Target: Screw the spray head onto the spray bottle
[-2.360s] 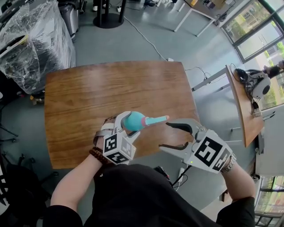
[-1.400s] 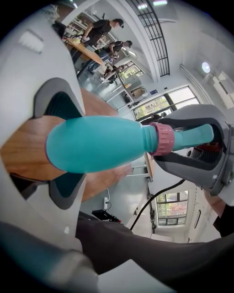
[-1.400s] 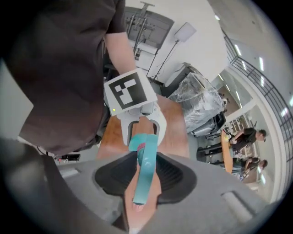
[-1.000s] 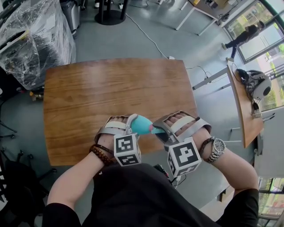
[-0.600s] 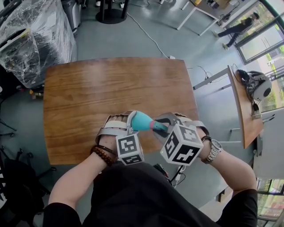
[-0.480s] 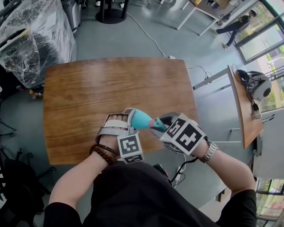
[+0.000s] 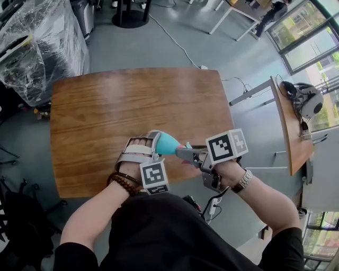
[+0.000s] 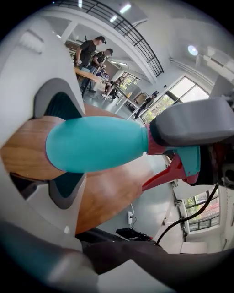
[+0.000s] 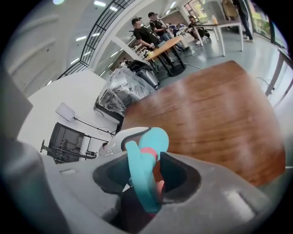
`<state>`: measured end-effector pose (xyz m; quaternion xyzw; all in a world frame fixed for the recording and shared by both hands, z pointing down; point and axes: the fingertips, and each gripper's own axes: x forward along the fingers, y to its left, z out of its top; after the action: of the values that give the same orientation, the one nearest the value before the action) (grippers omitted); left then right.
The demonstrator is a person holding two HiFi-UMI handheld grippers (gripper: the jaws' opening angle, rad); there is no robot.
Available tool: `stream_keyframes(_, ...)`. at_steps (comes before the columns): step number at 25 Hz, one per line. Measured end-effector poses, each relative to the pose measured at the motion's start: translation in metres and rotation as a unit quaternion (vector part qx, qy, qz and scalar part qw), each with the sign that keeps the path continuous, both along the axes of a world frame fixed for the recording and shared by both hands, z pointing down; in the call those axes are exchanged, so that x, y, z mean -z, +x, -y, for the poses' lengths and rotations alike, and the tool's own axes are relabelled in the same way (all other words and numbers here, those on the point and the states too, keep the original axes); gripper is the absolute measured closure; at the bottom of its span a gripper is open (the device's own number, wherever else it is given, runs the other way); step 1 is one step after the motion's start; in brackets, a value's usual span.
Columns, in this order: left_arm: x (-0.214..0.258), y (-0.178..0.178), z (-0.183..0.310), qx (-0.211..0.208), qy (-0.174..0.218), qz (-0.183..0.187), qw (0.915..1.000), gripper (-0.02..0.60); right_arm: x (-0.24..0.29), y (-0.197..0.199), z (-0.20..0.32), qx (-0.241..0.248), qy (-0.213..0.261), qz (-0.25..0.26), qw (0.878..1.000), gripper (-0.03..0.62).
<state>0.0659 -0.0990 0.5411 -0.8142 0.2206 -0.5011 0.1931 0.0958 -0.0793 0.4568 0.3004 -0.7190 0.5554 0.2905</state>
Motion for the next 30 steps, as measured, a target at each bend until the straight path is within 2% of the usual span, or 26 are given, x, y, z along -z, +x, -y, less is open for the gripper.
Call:
stream_keyframes(4,-0.001,0.003,-0.003,0.009,-0.042,-0.04,0.9983,0.201,0.015,0.0,0.003,0.047,0.055,-0.02,0.997,0.339)
stream_keyframes(7,-0.002,0.004,-0.007,0.007,-0.08,-0.075,0.994,0.199,0.048,0.0,0.011,0.108,0.151,-0.021,0.982,0.31)
stream_keyframes(9,-0.003,0.002,-0.011,-0.008,-0.097,-0.086,0.9915,0.199,0.084,-0.001,0.016,0.154,0.233,-0.007,0.96,0.31)
stream_keyframes(10,-0.003,0.001,-0.013,-0.02,-0.104,-0.088,0.9905,0.199,0.103,-0.001,0.017,0.183,0.277,-0.006,0.943,0.31)
stream_keyframes(11,-0.003,-0.001,-0.014,-0.034,-0.11,-0.088,0.9894,0.199,0.119,0.0,0.018,0.222,0.32,-0.015,0.921,0.31)
stream_keyframes(12,-0.004,-0.003,-0.017,-0.049,-0.117,-0.086,0.9881,0.199,0.13,0.002,0.016,0.272,0.359,-0.04,0.892,0.31)
stream_keyframes(13,-0.004,-0.004,-0.019,-0.064,-0.124,-0.084,0.9867,0.199,0.134,0.007,0.013,0.334,0.392,-0.084,0.853,0.31)
stream_keyframes(14,-0.004,-0.005,-0.022,-0.078,-0.13,-0.08,0.9852,0.199,0.132,0.013,0.008,0.4,0.415,-0.141,0.805,0.312)
stream_keyframes(15,-0.004,-0.006,-0.025,-0.09,-0.138,-0.077,0.9833,0.199,0.125,0.018,0.002,0.462,0.433,-0.199,0.748,0.312)
stream_keyframes(16,-0.004,-0.006,-0.028,-0.102,-0.147,-0.075,0.9809,0.199,0.115,0.021,-0.004,0.517,0.45,-0.246,0.686,0.312)
stream_keyframes(17,-0.004,-0.006,-0.032,-0.114,-0.158,-0.073,0.9781,0.199,0.102,0.022,-0.011,0.566,0.468,-0.278,0.62,0.312)
stream_keyframes(19,-0.005,-0.004,-0.041,-0.138,-0.181,-0.069,0.9714,0.199,0.076,0.019,-0.028,0.647,0.499,-0.306,0.489,0.312)
stream_keyframes(20,-0.005,-0.002,-0.045,-0.148,-0.191,-0.067,0.9679,0.199,0.066,0.014,-0.036,0.677,0.509,-0.308,0.433,0.313)
stream_keyframes(21,-0.005,-0.001,-0.049,-0.157,-0.201,-0.067,0.9645,0.198,0.059,0.008,-0.042,0.699,0.52,-0.304,0.386,0.315)
stream_keyframes(22,-0.004,0.0,-0.052,-0.166,-0.21,-0.066,0.9613,0.199,0.054,0.002,-0.047,0.713,0.532,-0.297,0.348,0.315)
stream_keyframes(23,-0.004,0.001,-0.056,-0.174,-0.218,-0.064,0.9583,0.198,0.05,-0.004,-0.051,0.722,0.542,-0.289,0.32,0.315)
stream_keyframes(24,-0.004,0.003,-0.059,-0.182,-0.224,-0.06,0.9556,0.198,0.047,-0.008,-0.055,0.729,0.547,-0.282,0.299,0.315)
stream_keyframes(26,-0.004,0.006,-0.065,-0.197,-0.231,-0.052,0.9515,0.198,0.038,-0.011,-0.065,0.746,0.547,-0.265,0.273,0.315)
stream_keyframes(28,-0.003,0.009,-0.07,-0.209,-0.231,-0.048,0.9491,0.198,0.028,-0.012,-0.073,0.76,0.539,-0.25,0.263,0.333)
stream_keyframes(30,-0.001,0.013,-0.073,-0.217,-0.227,-0.047,0.9483,0.199,0.021,-0.012,-0.077,0.765,0.534,-0.242,0.266,0.404)
